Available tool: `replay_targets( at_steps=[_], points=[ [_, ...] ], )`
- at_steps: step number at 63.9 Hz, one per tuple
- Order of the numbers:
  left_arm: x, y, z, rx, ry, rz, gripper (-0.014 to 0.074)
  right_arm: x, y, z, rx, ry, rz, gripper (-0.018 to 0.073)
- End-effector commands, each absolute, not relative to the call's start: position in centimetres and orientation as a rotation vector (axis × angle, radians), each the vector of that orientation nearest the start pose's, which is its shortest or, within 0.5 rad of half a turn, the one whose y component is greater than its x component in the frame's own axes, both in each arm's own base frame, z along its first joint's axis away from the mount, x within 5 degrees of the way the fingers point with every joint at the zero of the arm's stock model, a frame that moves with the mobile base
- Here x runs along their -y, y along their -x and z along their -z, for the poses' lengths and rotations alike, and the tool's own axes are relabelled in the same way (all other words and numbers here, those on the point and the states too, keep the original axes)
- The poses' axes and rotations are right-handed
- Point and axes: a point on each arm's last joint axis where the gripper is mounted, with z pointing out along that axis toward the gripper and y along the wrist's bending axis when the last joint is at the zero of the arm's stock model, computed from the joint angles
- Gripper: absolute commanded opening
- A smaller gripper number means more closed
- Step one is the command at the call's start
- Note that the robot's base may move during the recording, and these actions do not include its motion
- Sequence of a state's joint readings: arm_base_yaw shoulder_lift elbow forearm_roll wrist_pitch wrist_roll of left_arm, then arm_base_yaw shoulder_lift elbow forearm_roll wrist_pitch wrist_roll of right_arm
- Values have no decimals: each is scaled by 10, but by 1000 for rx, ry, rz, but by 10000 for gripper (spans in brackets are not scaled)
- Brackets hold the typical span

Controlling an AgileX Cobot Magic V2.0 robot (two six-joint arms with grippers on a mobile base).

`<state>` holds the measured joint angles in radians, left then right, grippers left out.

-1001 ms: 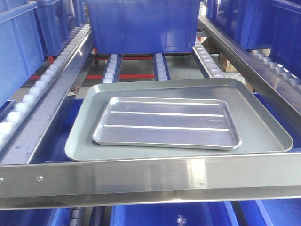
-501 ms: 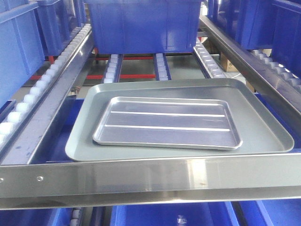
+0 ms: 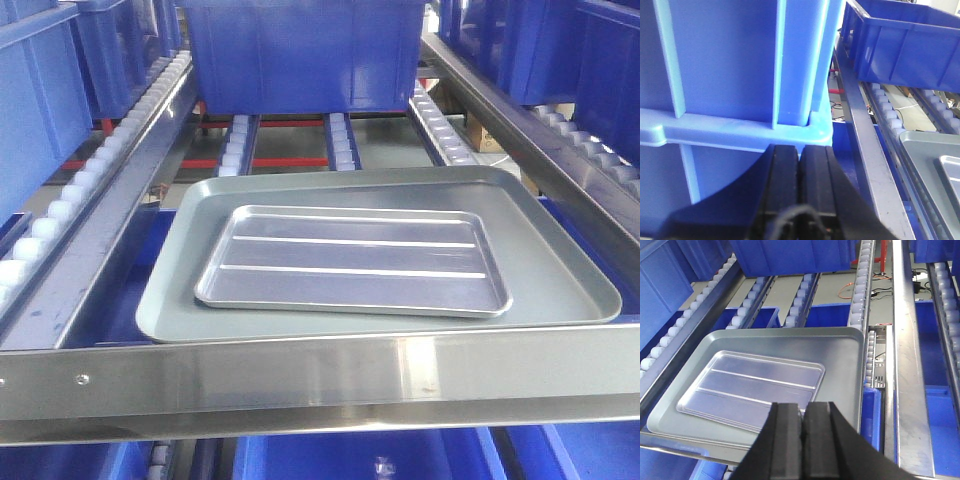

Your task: Grab silver tray and stack on right shelf

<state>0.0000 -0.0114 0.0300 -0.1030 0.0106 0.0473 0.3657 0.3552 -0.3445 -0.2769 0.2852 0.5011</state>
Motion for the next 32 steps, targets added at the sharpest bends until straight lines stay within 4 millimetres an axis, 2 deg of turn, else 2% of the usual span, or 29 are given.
replay_targets(
  at_steps=[1, 18, 26, 32],
  points=[
    [-1, -57, -202, -1446, 52, 44, -94, -26, -83, -297, -1673, 89, -379, 57],
    [-1, -57, -202, -1446, 52, 44, -94, -26, -84, -294, -1673, 100, -373, 57],
    [-1, -57, -202, -1446, 52, 44, -94, -26, -84, -294, -1659, 172, -295, 57],
    [-1, -57, -202, -1446, 52, 44, -94, -22, -83, -295, -1644, 165, -244, 57]
  ],
)
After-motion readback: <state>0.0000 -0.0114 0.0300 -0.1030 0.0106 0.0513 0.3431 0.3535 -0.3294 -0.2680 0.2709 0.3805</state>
